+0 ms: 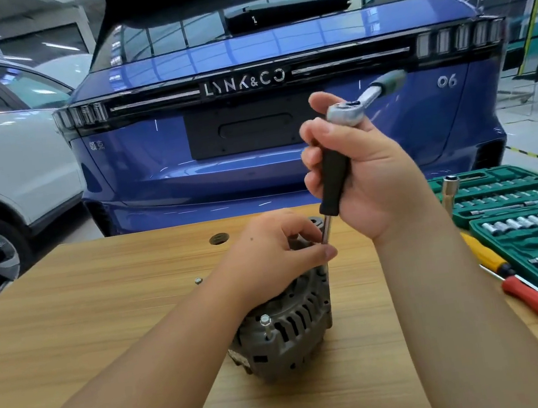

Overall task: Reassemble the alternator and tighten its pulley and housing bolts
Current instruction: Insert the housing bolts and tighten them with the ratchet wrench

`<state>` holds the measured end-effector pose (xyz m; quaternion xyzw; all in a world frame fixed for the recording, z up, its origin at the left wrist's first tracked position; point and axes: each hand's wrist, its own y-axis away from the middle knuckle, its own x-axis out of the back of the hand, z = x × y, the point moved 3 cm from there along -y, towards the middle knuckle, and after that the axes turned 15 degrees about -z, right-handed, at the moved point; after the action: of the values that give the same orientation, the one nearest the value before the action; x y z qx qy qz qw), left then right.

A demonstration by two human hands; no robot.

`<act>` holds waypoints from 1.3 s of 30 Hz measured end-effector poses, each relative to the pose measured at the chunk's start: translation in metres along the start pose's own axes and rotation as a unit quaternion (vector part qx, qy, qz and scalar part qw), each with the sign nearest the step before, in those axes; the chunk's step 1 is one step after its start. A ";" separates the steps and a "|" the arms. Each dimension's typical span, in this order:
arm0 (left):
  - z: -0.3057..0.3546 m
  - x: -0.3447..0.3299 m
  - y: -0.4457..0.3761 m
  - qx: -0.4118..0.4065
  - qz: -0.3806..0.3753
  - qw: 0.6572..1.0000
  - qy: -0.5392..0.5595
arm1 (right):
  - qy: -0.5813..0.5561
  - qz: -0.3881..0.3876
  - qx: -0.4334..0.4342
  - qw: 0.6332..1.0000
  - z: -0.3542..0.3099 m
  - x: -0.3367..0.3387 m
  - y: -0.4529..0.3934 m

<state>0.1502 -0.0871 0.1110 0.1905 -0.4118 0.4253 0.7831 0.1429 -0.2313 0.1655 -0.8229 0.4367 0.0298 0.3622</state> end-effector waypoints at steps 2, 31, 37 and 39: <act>0.002 0.000 0.000 -0.006 -0.003 1.000 -0.017 | 0.079 -0.038 0.032 0.996 0.005 -0.006 -0.001; 0.015 -0.008 -0.003 -0.018 0.008 0.983 -0.180 | 0.103 0.055 0.003 0.993 0.003 -0.020 0.002; 0.008 -0.007 -0.004 -0.008 0.003 0.992 -0.128 | 0.154 -0.002 0.106 0.982 0.007 -0.024 0.002; 0.009 -0.007 -0.003 -0.009 0.003 0.993 -0.120 | 0.237 -0.024 0.134 0.962 0.010 -0.027 0.001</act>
<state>0.1465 -0.0982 0.1102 0.2317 -0.5069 0.3983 0.7285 0.1284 -0.2063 0.1674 -0.7606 0.4901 -0.2340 0.3557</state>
